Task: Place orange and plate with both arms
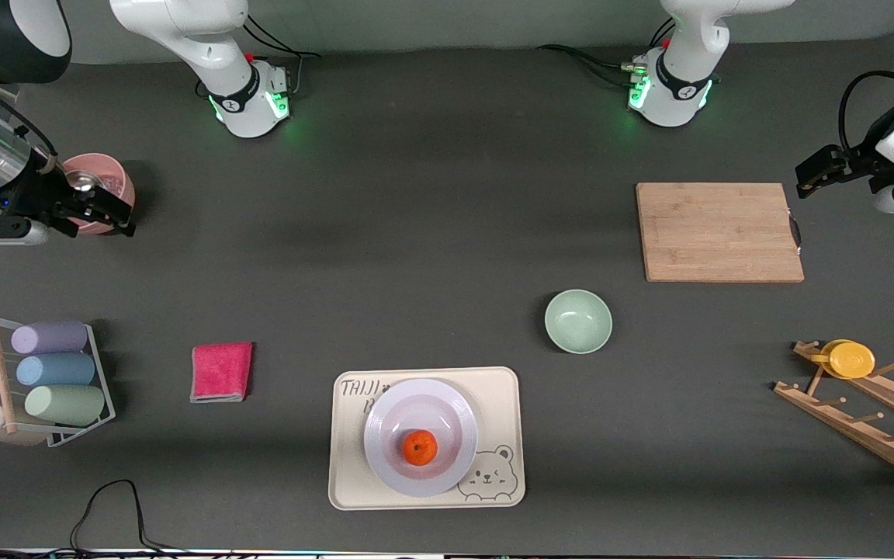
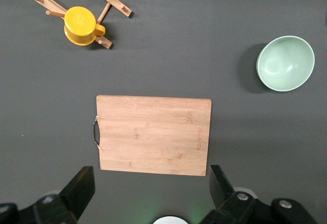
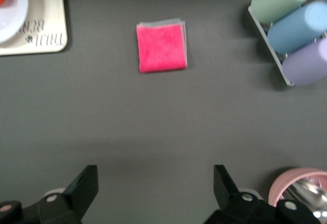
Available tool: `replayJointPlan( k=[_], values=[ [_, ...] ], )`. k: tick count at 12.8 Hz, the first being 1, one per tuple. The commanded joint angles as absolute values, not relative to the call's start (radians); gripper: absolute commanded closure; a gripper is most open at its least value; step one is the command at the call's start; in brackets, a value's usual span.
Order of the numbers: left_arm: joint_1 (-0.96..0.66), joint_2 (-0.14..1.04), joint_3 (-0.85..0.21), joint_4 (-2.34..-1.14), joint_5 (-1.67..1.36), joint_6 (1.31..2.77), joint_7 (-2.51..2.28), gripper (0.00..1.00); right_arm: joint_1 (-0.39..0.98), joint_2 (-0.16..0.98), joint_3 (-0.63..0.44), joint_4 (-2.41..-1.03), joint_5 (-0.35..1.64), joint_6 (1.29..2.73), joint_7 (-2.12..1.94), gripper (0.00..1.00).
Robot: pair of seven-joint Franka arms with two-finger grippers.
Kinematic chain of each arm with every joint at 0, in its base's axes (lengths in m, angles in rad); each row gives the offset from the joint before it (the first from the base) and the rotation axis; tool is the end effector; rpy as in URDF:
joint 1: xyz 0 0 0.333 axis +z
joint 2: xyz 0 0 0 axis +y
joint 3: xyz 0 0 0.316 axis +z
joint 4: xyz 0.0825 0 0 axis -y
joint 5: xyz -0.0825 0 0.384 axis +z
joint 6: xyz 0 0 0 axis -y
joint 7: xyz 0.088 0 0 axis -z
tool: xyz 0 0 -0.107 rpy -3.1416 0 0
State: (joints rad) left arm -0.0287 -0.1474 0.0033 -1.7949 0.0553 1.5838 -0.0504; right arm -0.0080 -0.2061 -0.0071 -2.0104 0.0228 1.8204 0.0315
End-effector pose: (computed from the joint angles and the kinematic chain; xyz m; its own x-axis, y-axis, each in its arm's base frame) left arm 0.5054 -0.0069 0.5983 0.9979 0.0242 -0.0608 0.0207 -0.9981 -0.0578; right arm 0.4984 -0.0059 0.5451 0.9985 -0.0521 0.0153 -0.0517 -0.9984 -0.0241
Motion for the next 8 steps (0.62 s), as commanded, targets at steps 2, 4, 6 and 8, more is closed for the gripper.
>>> replayJointPlan(
  k=[2, 4, 6, 8],
  values=[
    [-0.118, -0.077, 0.101, -1.709, 0.067, 1.571, -0.058, 0.0, -0.009, -0.273, -0.002, -2.052, 0.009, 1.757, 0.025, 0.0],
    [-0.031, -0.071, 0.013, -1.698, 0.067, 1.566, -0.058, 0.0, -0.008, -0.284, 0.005, -2.066, 0.008, 1.75, 0.037, 0.0],
    [0.009, -0.071, -0.021, -1.698, 0.066, 1.565, -0.058, 0.0, -0.005, -0.285, 0.003, -2.091, 0.008, 1.756, 0.029, 0.0],
    [0.009, -0.068, -0.021, -1.698, 0.066, 1.565, -0.058, 0.0, 0.014, -0.285, -0.001, -2.089, 0.008, 1.756, 0.026, 0.0]
  ],
)
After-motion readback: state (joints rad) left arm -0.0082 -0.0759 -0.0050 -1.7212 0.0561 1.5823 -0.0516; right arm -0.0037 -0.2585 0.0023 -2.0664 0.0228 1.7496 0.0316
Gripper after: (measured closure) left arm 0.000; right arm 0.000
